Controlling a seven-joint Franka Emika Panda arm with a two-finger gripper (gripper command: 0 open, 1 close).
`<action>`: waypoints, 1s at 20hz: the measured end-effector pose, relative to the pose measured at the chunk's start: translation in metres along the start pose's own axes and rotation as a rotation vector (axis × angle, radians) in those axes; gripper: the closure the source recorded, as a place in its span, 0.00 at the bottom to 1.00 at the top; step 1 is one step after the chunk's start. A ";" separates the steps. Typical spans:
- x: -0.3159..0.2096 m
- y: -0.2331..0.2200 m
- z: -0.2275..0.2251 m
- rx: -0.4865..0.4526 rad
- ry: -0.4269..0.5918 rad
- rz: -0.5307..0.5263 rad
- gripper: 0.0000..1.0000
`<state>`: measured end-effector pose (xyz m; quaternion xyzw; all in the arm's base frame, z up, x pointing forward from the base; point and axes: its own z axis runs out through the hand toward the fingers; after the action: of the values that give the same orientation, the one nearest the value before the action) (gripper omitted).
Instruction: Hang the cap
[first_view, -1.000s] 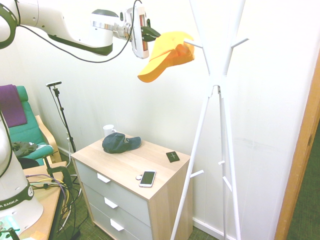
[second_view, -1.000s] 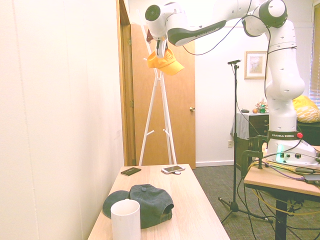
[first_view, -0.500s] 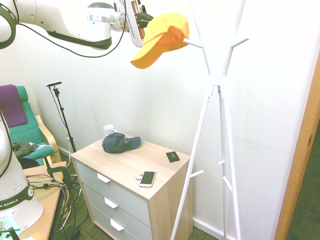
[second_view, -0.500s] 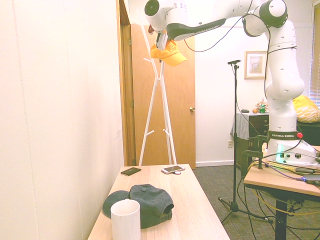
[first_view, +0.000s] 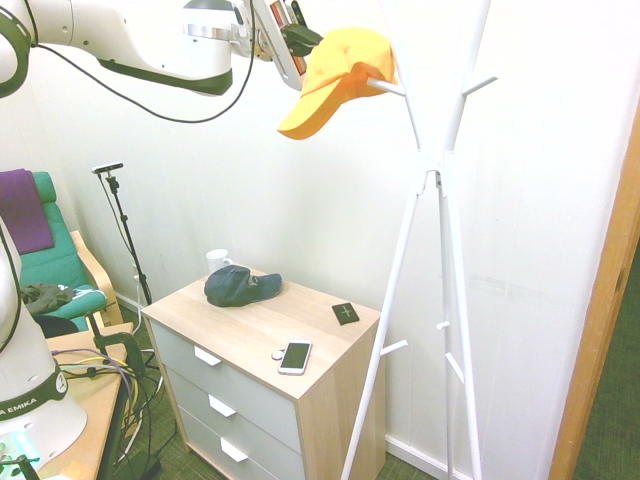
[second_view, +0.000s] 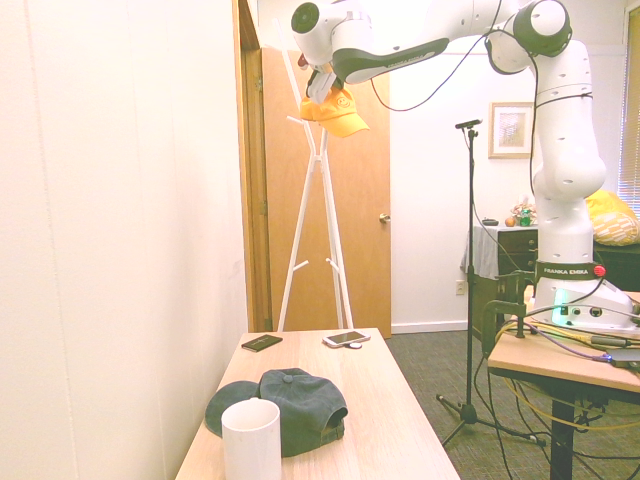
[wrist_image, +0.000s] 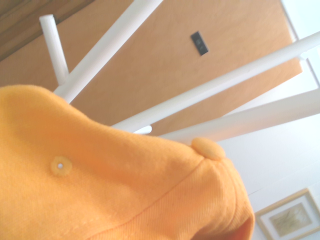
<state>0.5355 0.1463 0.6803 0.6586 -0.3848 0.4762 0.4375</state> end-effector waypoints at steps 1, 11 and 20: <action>0.000 0.000 0.007 -0.003 -0.015 0.005 1.00; -0.054 -0.016 0.028 0.036 -0.199 0.037 1.00; -0.052 -0.020 0.042 0.108 -0.312 0.123 0.00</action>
<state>0.5528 0.1177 0.6191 0.7225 -0.4613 0.4139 0.3064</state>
